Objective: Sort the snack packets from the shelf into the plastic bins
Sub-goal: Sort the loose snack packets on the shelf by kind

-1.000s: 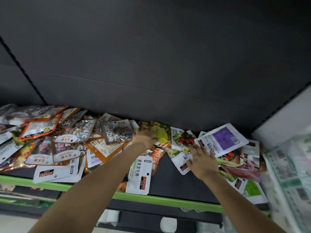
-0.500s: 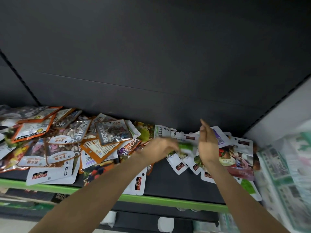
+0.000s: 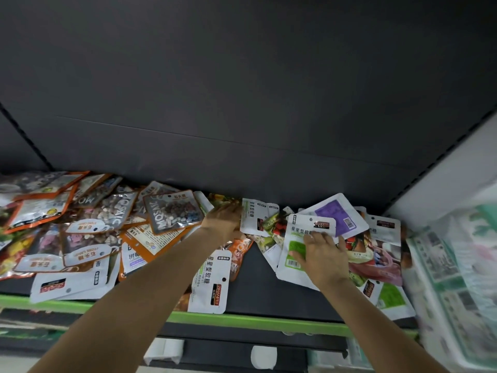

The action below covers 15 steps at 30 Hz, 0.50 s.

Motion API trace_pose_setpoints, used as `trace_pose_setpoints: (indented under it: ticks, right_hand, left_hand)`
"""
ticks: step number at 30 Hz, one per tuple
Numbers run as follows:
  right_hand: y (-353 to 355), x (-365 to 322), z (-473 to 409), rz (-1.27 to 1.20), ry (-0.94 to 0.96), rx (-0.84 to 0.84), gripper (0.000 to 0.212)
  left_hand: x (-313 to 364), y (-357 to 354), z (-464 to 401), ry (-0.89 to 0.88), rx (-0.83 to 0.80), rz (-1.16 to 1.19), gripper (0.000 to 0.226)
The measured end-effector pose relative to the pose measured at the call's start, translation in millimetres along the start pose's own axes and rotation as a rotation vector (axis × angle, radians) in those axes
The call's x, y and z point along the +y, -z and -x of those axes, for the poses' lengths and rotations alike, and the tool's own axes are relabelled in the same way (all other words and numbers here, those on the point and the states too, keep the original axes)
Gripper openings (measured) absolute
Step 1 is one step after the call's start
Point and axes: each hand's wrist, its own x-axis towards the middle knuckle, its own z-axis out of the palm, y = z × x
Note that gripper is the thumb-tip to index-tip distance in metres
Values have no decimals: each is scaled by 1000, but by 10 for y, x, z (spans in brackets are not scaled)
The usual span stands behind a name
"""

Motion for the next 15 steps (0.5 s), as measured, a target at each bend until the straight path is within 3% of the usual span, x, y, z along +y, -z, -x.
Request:
trace_pose_setpoints:
  ticks: [3, 5, 8, 11, 15]
  right_hand:
    - [52, -43, -31, -10, -4, -40, 61]
    - [47, -76, -107, -102, 81, -39, 70]
    - [-8, -148, -180, -228, 233, -131, 79]
    - [-60, -160, -190, -205, 163, -173, 62]
    - [-19, -219, -154, -68, 61, -122, 56]
  left_hand:
    - [27, 107, 2, -44, -25, -158, 42]
    - [8, 201, 32, -23, 44, -192, 38]
    - [-103, 287, 48, 137, 159, -26, 39]
    - [-220, 268, 76, 206, 264, 175, 35]
    - [-376, 263, 171, 218, 416, 433, 29]
